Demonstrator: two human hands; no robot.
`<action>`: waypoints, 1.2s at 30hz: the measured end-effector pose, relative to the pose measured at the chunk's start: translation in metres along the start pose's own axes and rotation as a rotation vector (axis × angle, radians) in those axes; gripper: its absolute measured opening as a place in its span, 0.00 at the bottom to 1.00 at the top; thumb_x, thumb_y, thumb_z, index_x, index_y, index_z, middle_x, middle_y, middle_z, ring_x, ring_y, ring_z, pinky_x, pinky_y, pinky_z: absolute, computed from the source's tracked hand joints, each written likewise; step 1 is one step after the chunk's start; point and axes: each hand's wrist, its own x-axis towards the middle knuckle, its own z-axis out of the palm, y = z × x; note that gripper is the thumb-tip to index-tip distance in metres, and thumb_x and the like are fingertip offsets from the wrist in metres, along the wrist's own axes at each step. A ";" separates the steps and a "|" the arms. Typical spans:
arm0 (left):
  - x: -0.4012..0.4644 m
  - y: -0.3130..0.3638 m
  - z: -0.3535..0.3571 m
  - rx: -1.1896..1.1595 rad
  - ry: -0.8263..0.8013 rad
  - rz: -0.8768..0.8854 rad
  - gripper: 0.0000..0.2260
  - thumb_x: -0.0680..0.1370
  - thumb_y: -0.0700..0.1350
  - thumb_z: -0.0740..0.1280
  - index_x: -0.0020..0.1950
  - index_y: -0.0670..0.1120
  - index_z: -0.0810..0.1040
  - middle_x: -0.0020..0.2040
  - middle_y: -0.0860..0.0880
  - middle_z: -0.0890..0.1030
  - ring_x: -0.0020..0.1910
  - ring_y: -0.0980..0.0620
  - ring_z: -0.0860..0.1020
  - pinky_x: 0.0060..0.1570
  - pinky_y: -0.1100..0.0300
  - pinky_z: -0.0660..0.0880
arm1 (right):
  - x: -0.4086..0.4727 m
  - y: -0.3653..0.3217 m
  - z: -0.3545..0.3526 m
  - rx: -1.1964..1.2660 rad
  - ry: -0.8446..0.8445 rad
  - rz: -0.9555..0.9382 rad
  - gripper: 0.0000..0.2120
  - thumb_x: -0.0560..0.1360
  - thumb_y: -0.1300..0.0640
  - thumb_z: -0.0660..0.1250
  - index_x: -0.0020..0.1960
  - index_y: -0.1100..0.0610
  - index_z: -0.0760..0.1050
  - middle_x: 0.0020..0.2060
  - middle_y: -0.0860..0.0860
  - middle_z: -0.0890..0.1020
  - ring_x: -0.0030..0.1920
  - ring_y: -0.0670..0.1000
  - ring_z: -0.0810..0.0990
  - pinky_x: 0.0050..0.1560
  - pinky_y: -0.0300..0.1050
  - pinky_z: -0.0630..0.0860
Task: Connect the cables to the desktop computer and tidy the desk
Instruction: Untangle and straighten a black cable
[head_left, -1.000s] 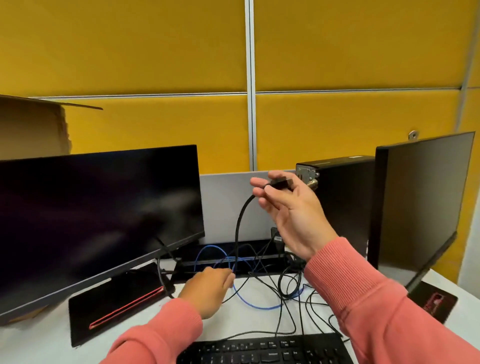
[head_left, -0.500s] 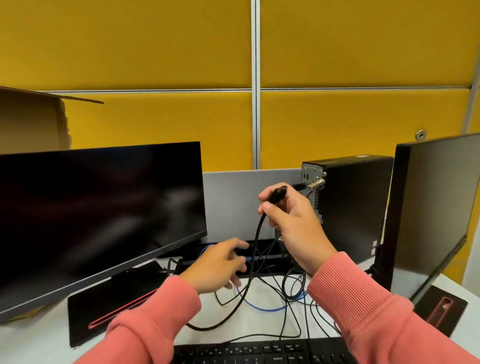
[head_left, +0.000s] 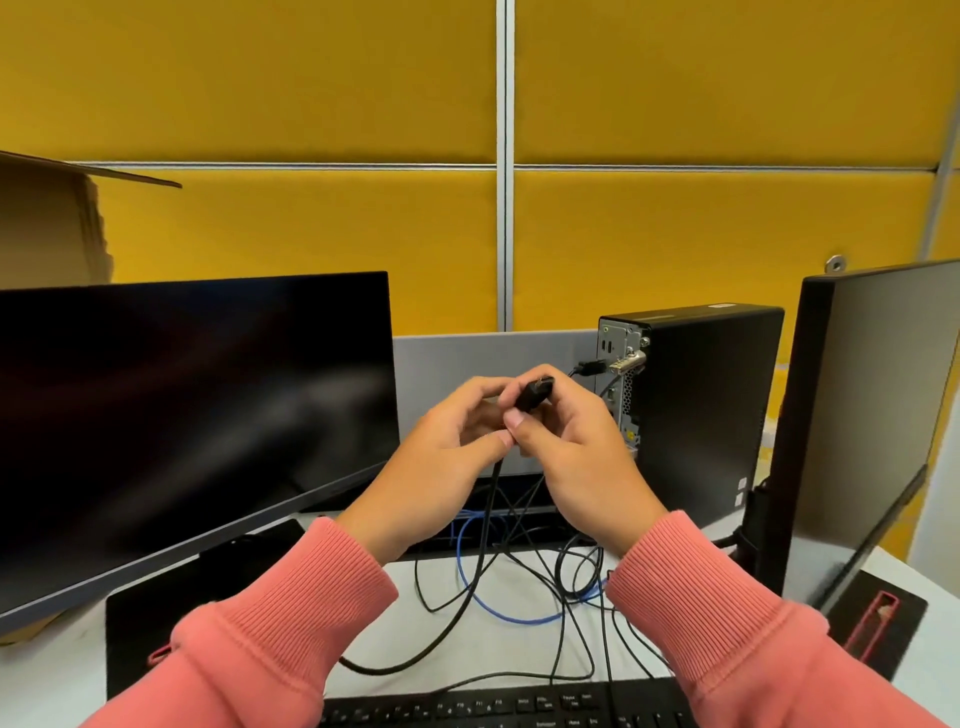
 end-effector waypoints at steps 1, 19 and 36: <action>0.002 -0.001 0.001 -0.085 -0.022 -0.034 0.16 0.84 0.39 0.61 0.68 0.54 0.76 0.60 0.52 0.84 0.60 0.56 0.82 0.63 0.59 0.78 | 0.000 0.001 -0.001 0.015 0.014 0.010 0.07 0.80 0.64 0.65 0.50 0.53 0.77 0.45 0.55 0.80 0.47 0.62 0.78 0.47 0.57 0.78; 0.069 -0.054 0.017 -0.174 0.011 -0.242 0.11 0.85 0.51 0.62 0.49 0.47 0.79 0.28 0.55 0.65 0.27 0.56 0.61 0.28 0.63 0.57 | 0.021 0.051 -0.006 0.147 0.330 0.282 0.07 0.80 0.59 0.67 0.53 0.51 0.83 0.38 0.51 0.81 0.37 0.46 0.76 0.37 0.41 0.74; 0.176 -0.085 0.029 0.316 0.150 0.018 0.05 0.83 0.54 0.65 0.54 0.56 0.79 0.36 0.51 0.78 0.32 0.51 0.76 0.30 0.57 0.68 | 0.121 0.088 -0.067 -0.781 0.722 0.341 0.23 0.84 0.44 0.51 0.76 0.49 0.66 0.79 0.46 0.60 0.80 0.47 0.48 0.77 0.59 0.45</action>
